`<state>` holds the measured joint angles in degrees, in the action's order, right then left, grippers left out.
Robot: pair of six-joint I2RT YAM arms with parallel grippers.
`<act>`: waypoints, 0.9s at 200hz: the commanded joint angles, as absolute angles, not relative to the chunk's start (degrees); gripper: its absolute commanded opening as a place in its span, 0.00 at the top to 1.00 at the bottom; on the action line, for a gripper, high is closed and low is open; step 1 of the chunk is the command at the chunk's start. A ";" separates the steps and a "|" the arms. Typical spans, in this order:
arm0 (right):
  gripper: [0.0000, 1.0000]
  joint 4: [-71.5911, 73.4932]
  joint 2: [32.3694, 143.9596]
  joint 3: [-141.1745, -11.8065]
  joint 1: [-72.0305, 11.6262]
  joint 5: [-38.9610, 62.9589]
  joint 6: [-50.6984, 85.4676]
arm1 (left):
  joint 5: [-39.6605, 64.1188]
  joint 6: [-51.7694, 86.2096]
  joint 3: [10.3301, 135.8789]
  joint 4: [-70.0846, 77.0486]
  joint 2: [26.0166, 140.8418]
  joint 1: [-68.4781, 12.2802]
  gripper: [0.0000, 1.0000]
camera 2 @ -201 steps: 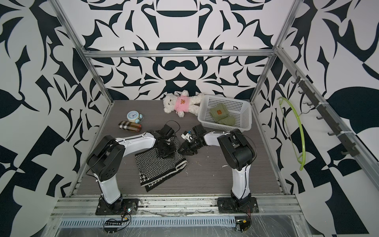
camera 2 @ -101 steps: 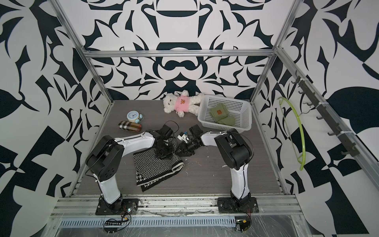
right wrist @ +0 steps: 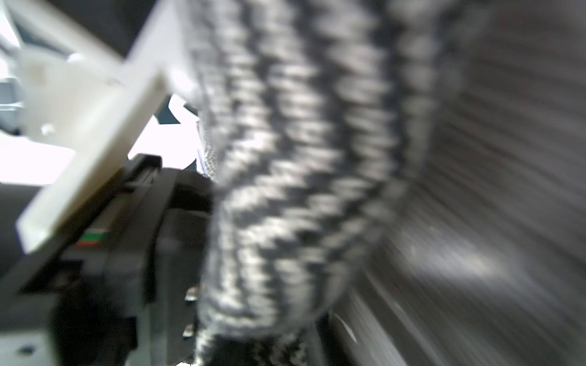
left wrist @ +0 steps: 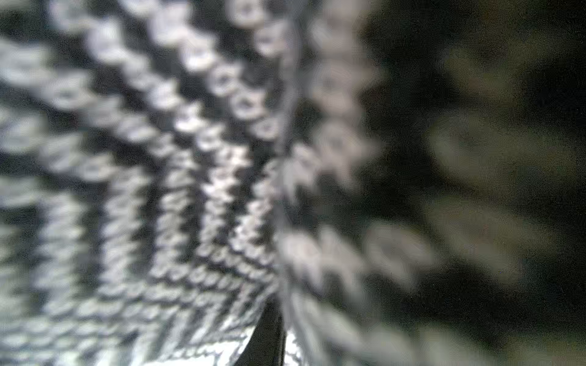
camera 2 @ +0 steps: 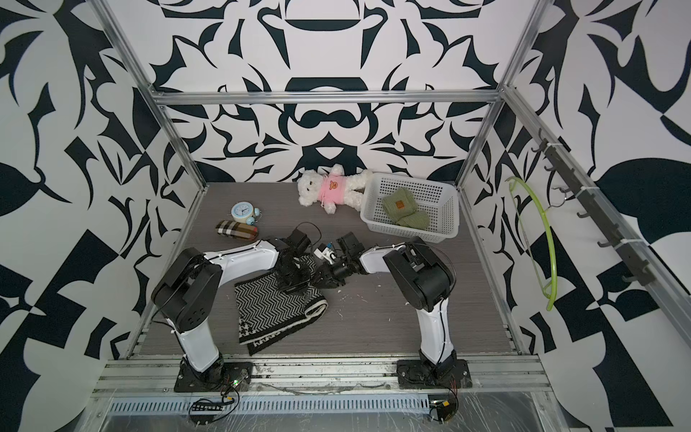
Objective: Roll up the scarf and place it into the basket
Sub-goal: Roll the scarf at the center of the board.
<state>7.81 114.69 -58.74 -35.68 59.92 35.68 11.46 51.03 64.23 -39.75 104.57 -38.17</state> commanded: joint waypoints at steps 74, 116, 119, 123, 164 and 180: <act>1.00 -5.53 109.84 -60.50 -42.88 54.51 26.95 | 8.16 50.05 61.27 -35.19 106.18 -37.92 0.79; 1.00 -14.90 108.91 -61.21 -42.89 42.74 26.65 | 6.41 48.76 59.35 -38.66 97.77 -35.04 0.79; 1.00 -14.94 108.78 -61.07 -42.89 42.25 26.75 | 6.28 48.66 59.33 -38.89 97.20 -34.99 0.78; 1.00 -15.02 108.60 -60.93 -42.89 41.69 26.92 | 6.24 48.65 59.25 -39.10 96.47 -34.90 0.79; 1.00 -18.34 106.15 -61.14 -42.93 37.35 26.66 | 5.52 47.72 59.61 -41.71 92.17 -33.98 0.78; 1.00 -19.17 105.09 -61.37 -42.98 36.81 26.57 | 5.94 47.69 59.48 -41.51 90.92 -33.88 0.78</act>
